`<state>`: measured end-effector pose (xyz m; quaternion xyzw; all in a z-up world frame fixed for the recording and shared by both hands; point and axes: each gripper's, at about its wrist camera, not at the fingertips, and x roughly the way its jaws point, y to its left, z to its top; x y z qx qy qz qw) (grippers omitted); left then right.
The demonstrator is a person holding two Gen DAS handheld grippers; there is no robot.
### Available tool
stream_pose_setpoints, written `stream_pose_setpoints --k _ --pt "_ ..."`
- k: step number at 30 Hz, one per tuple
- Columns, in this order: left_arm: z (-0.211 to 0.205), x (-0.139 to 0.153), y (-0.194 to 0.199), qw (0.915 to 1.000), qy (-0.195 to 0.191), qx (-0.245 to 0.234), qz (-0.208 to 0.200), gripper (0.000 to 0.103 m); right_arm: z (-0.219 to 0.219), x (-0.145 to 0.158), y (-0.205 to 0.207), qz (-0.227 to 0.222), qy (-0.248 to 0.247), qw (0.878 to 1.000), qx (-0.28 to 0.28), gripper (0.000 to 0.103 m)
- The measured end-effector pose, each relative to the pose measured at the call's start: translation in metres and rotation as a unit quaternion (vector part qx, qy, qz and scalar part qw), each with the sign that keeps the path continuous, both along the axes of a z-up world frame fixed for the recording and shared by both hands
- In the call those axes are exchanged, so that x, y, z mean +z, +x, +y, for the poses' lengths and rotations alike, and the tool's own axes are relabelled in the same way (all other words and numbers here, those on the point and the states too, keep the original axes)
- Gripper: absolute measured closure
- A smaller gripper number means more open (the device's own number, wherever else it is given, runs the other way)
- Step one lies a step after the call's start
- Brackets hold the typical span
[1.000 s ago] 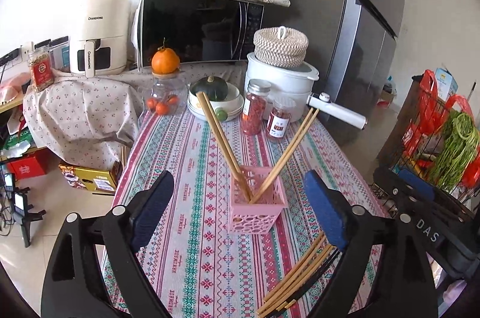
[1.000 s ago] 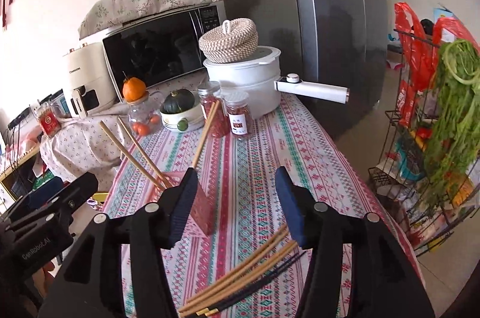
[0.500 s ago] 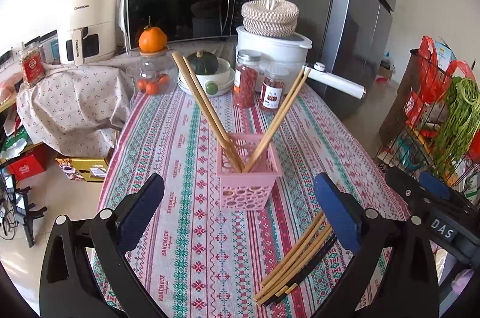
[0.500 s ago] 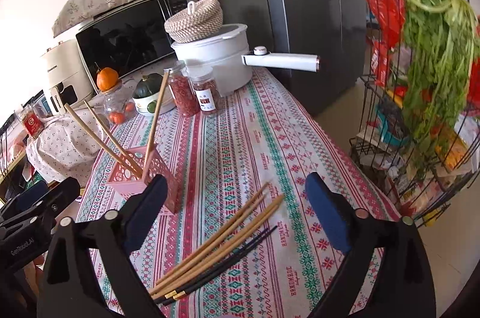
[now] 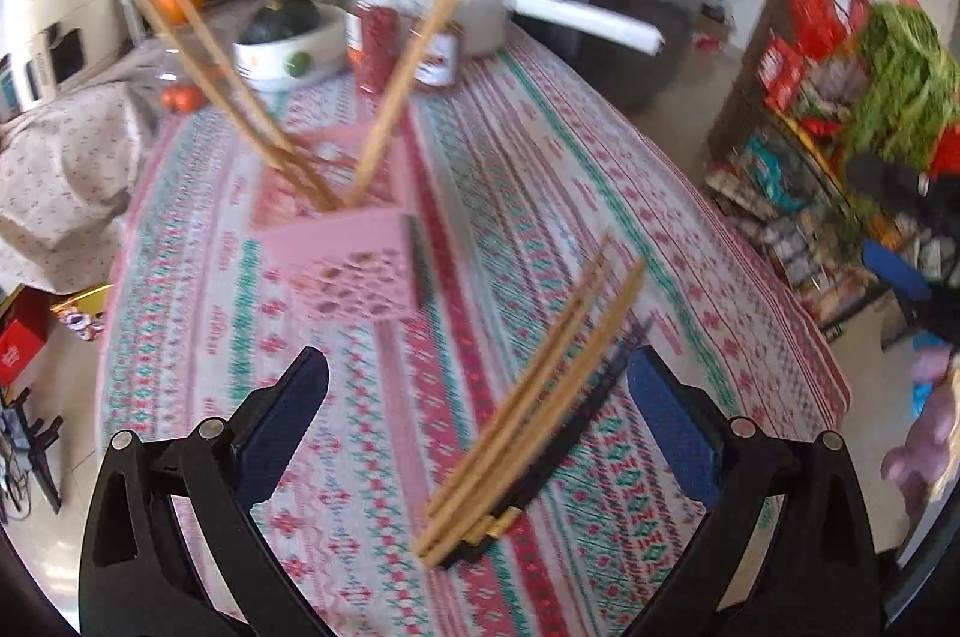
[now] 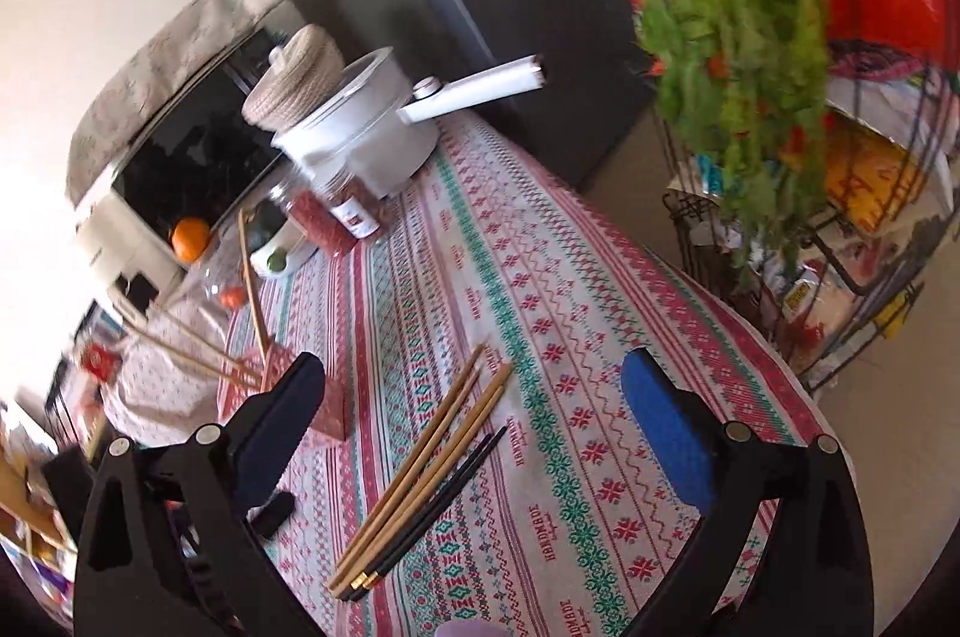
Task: Organize utensils
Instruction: 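Move the left tool back toward the chopstick pile, then grasp a wooden chopstick from the pile with the left tool and lift it upright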
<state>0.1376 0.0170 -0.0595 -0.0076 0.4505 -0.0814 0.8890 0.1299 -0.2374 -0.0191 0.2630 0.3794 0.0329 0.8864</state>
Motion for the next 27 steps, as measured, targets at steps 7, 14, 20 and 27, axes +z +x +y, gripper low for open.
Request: stream_pose_setpoints --k 7,14,20,27 --pt "-0.048 -0.020 0.033 0.9975 0.008 -0.049 0.051 0.007 -0.029 -0.012 0.005 0.037 0.078 0.996 -0.029 0.007" --pt "-0.084 -0.036 0.097 0.9893 -0.012 -0.066 0.129 0.007 -0.039 -0.010 0.002 0.043 0.088 0.994 -0.039 0.007" --pt "-0.096 -0.061 0.143 0.9821 -0.025 -0.031 0.184 0.016 -0.037 -0.021 0.010 0.073 0.100 0.992 -0.020 0.007" --pt "-0.100 -0.083 0.166 0.9764 -0.011 -0.017 0.215 0.045 -0.038 -0.022 0.009 0.074 0.101 0.992 -0.017 0.007"
